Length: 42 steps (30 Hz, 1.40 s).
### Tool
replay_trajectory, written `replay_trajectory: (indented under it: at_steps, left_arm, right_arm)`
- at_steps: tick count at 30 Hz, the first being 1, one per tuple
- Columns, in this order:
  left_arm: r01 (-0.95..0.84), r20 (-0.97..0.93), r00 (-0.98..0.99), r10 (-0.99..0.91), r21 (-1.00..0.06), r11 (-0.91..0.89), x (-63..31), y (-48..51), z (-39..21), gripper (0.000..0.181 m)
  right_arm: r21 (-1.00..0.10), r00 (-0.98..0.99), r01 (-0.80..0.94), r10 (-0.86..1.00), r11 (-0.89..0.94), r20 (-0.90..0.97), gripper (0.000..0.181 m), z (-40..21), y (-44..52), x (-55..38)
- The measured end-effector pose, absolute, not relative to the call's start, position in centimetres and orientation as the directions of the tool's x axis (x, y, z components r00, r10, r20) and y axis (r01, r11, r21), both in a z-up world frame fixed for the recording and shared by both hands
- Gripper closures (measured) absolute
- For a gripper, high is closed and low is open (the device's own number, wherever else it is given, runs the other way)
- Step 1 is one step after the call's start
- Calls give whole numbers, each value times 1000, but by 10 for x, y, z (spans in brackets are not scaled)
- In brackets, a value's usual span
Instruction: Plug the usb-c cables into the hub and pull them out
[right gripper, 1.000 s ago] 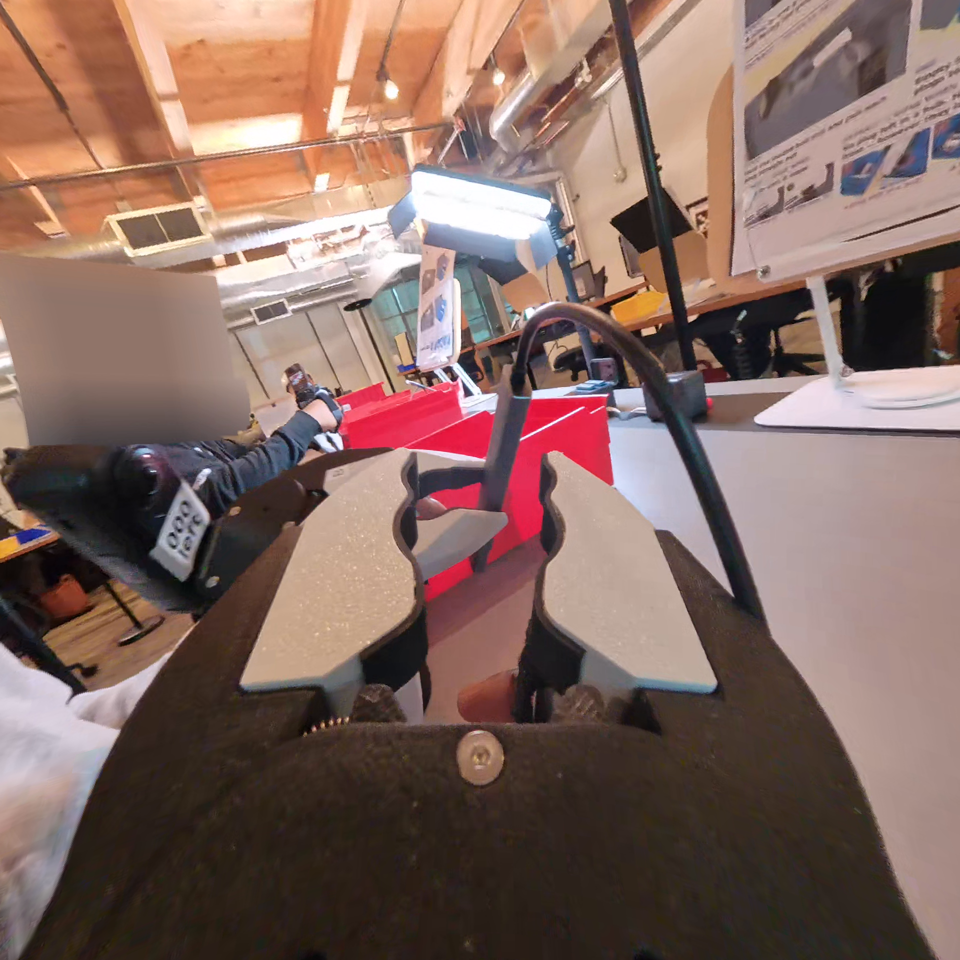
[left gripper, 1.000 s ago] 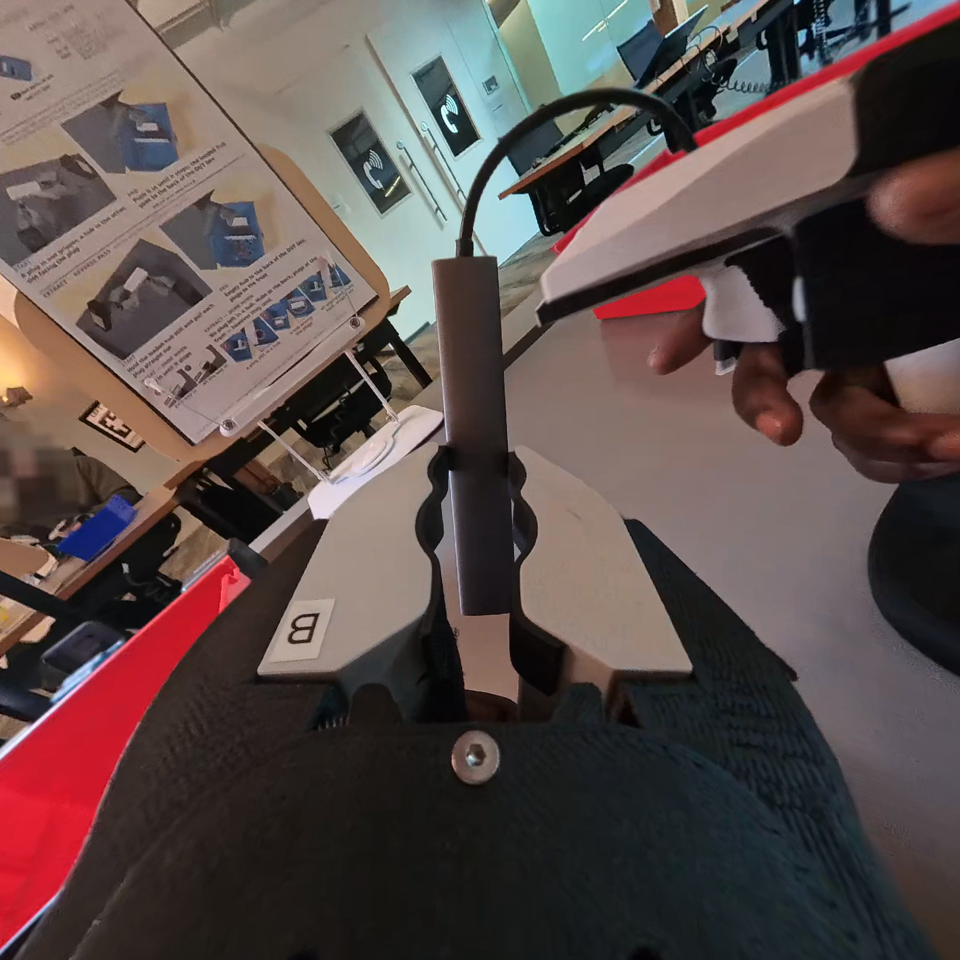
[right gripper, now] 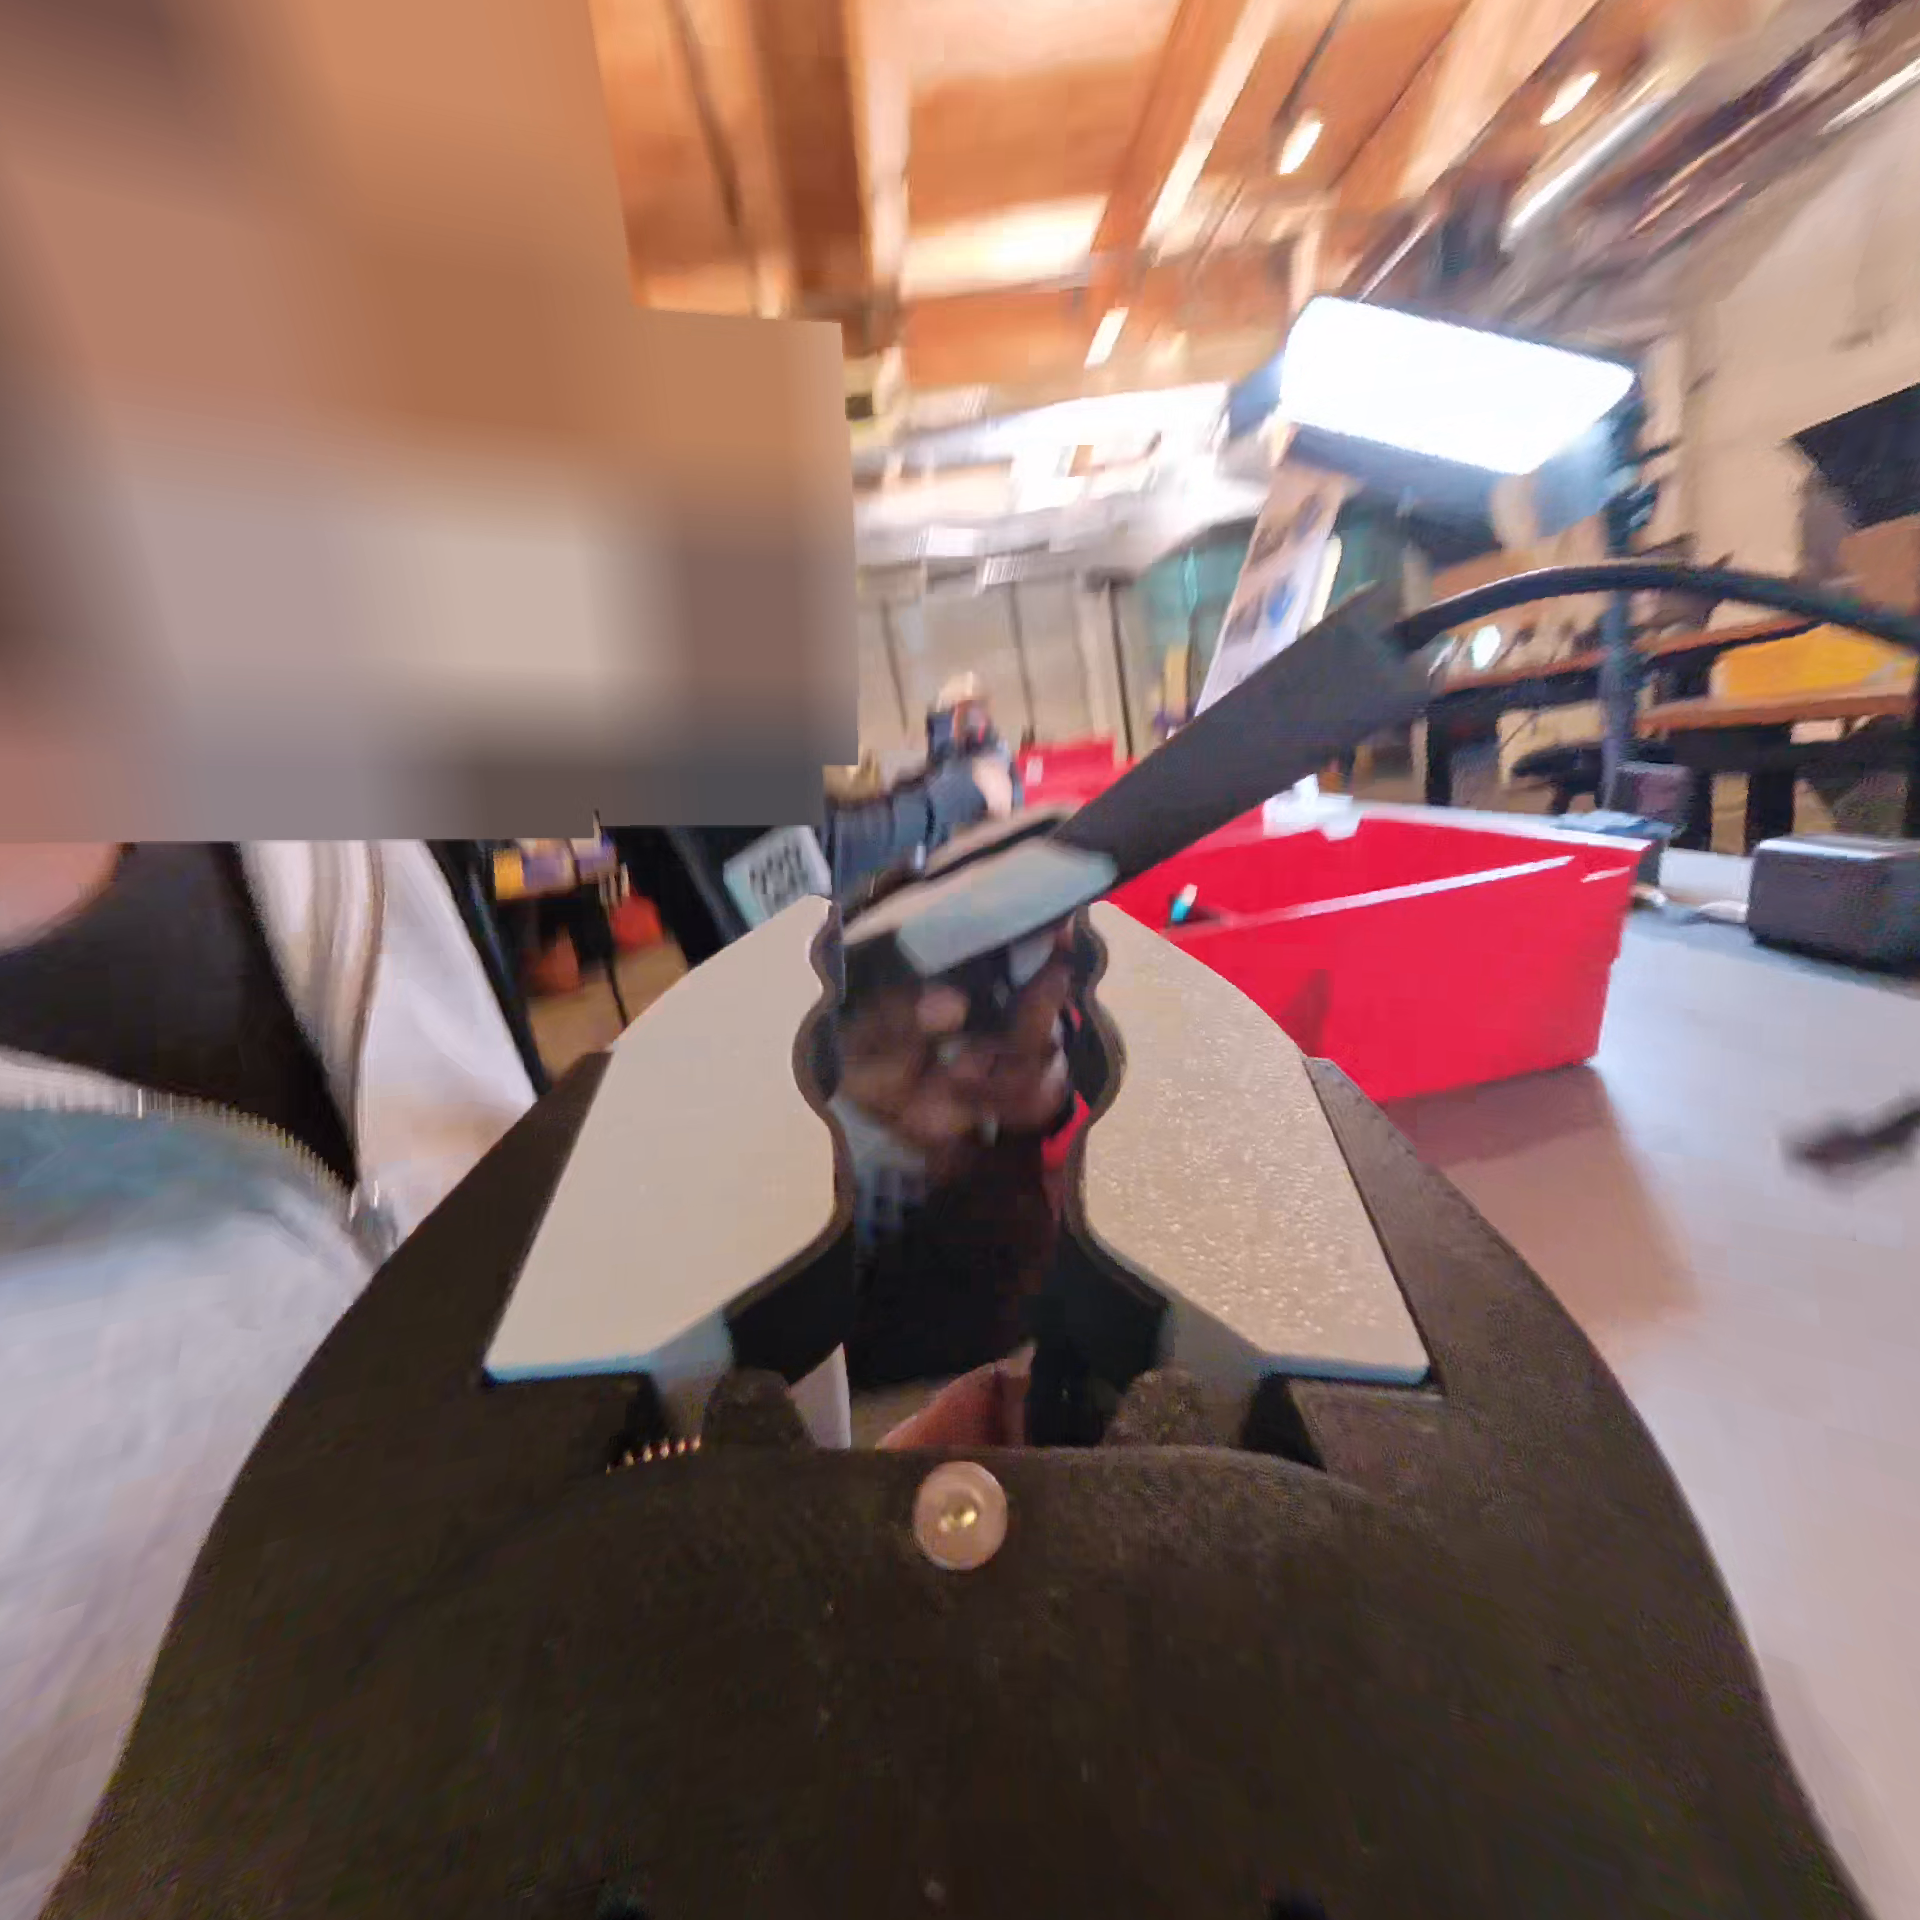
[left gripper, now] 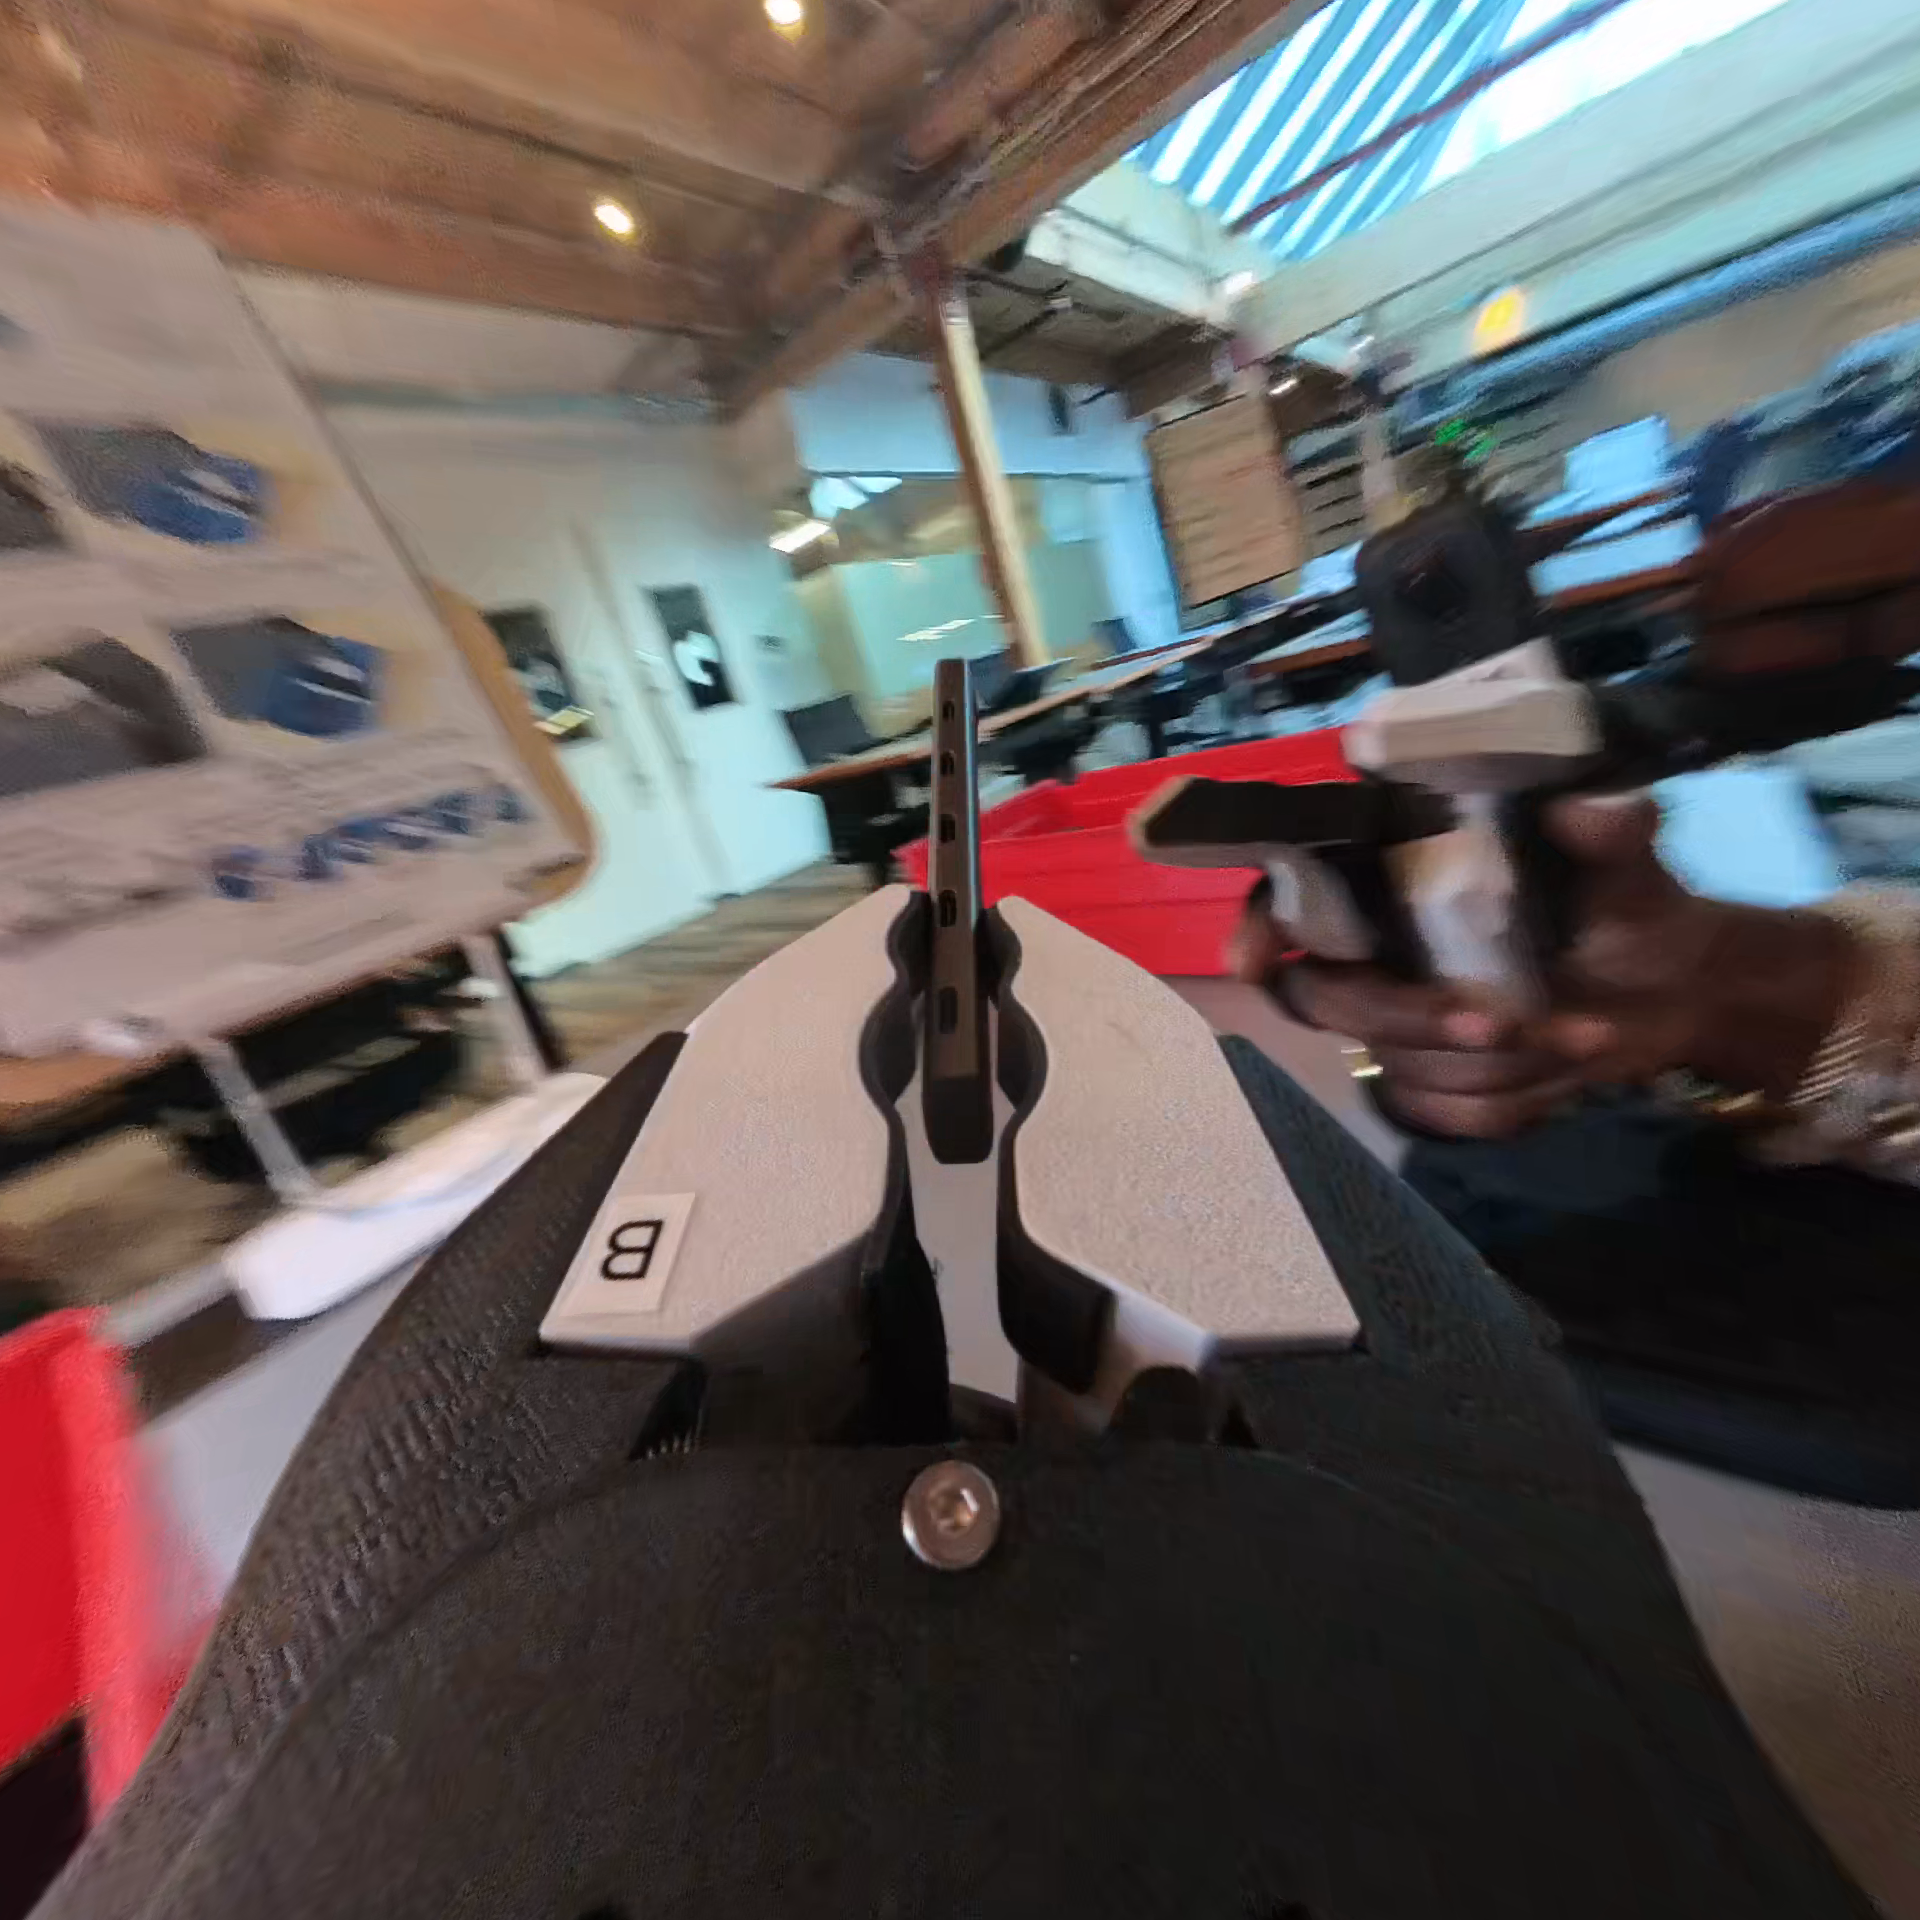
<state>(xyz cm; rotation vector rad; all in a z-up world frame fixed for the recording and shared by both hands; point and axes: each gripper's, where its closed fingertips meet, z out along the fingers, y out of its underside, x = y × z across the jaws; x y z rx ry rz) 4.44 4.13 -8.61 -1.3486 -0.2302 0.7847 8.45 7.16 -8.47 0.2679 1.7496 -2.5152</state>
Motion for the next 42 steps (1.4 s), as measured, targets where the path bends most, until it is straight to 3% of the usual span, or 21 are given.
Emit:
replay_trajectory:
  at_steps: [3,5,6,10,13,14,15,17,22,26,29,33,36,39,42]
  left_arm:
    - [-502,-464,623,630,-855,-132,48,41,-89,172]
    - [-528,-548,606,577,-820,-224,50,48,-101,171]
    - [-542,-581,594,556,-800,-257,51,51,-106,171]
    - [-605,-665,616,422,-742,-287,68,68,-119,171]
    - [-639,-692,633,347,-720,-268,81,76,-124,171]
    - [-639,-685,652,326,-727,-252,85,78,-126,171]
    - [-632,-674,675,299,-738,-237,89,80,-128,171]
    - [-570,-614,736,284,-789,-228,89,81,-132,171]
    - [-315,-285,800,527,-949,-35,53,55,-106,138]
    - [-239,-48,795,605,-941,239,41,25,-78,136]
    - [-213,8,776,631,-938,273,34,16,-78,136]
    - [-224,-43,774,632,-952,210,34,23,-85,136]
    - [-239,-117,784,610,-963,122,38,36,-95,136]
    - [-266,-183,788,588,-962,58,44,45,-100,136]
    - [-258,-185,811,555,-965,55,49,50,-102,136]
  right_arm:
    - [-984,-968,-177,183,-14,172,133,-114,64,90]
    - [-864,-808,-453,310,217,502,137,-111,74,78]
    - [-808,-750,-507,309,300,585,149,-106,79,77]
    - [-709,-714,-564,181,423,676,151,-91,90,87]
    - [-592,-748,-504,25,629,664,143,-122,100,76]
    - [-545,-747,-498,-16,675,664,149,-131,103,73]
    - [-488,-719,-517,-47,703,693,167,-135,104,69]
    - [-399,-666,-552,-98,732,740,169,-139,105,67]
    - [-313,-590,-399,20,862,807,172,-148,128,49]
    - [-298,-597,-221,113,929,794,171,-184,149,43]
    - [-286,-623,-119,153,951,767,171,-204,157,44]
    - [-341,-757,-50,187,939,627,168,-224,151,58]
    - [-432,-814,-91,183,897,551,155,-219,140,68]
    - [-691,-873,-166,221,704,435,149,-182,110,84]
    - [-945,-918,-191,292,267,268,134,-119,83,90]
